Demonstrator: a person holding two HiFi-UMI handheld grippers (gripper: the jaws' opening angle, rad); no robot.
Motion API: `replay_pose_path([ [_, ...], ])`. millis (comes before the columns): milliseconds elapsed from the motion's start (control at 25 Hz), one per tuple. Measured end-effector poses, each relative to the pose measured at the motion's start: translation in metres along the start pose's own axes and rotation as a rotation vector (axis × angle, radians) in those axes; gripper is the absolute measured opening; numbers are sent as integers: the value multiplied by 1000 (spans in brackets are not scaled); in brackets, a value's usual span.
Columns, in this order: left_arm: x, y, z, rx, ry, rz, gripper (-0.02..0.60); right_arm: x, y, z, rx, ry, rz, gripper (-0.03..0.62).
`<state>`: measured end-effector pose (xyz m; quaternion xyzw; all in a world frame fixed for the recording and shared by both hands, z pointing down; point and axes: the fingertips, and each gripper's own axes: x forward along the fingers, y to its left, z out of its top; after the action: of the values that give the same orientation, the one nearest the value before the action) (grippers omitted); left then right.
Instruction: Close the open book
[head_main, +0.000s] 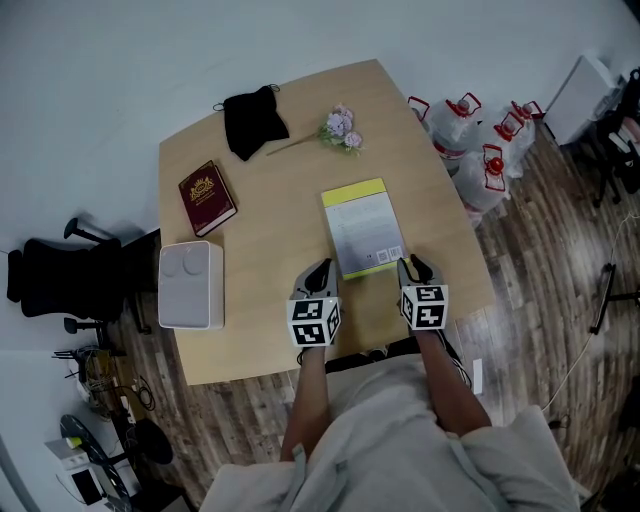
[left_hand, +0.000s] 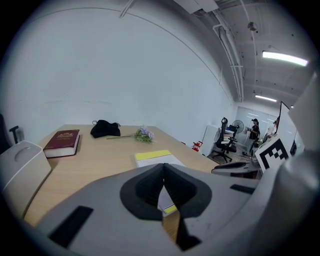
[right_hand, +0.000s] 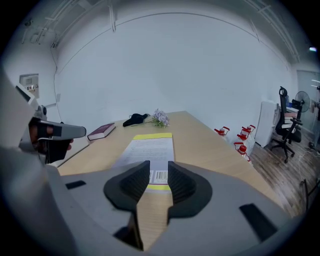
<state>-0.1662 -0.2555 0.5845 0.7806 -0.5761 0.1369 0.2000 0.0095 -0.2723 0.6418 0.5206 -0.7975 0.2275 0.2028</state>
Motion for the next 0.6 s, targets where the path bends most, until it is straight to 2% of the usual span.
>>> replay_pose_path([
  [200, -2, 5, -2, -7, 4, 16, 21, 2, -1, -3, -8, 8, -4, 94],
  [400, 0, 6, -5, -19, 10, 15, 21, 6, 0, 0, -40, 14, -5, 6],
  [600, -2, 6, -6, -19, 9, 20, 22, 8, 5, 1, -47, 13, 19, 6],
])
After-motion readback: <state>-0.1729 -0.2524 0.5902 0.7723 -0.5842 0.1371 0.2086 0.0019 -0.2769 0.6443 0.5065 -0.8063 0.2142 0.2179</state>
